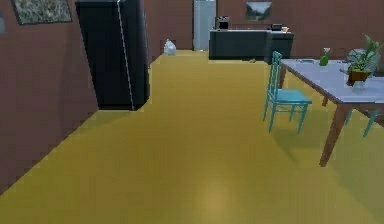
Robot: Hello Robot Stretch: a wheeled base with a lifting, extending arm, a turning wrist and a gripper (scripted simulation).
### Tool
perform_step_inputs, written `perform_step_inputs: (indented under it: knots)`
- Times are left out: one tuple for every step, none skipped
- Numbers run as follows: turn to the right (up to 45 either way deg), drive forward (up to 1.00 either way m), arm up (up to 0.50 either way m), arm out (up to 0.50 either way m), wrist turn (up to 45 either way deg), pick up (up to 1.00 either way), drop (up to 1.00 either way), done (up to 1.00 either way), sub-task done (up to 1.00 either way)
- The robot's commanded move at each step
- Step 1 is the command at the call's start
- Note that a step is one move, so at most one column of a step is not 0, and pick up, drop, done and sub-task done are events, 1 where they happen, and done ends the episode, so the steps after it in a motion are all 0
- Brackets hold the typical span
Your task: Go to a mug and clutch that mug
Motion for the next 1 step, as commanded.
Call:
perform_step_inputs:
  knots:
    - [3.0, 0.0, 0.0, 0.0, 0.0, 0.0, 0.0, 0.0, 0.0]
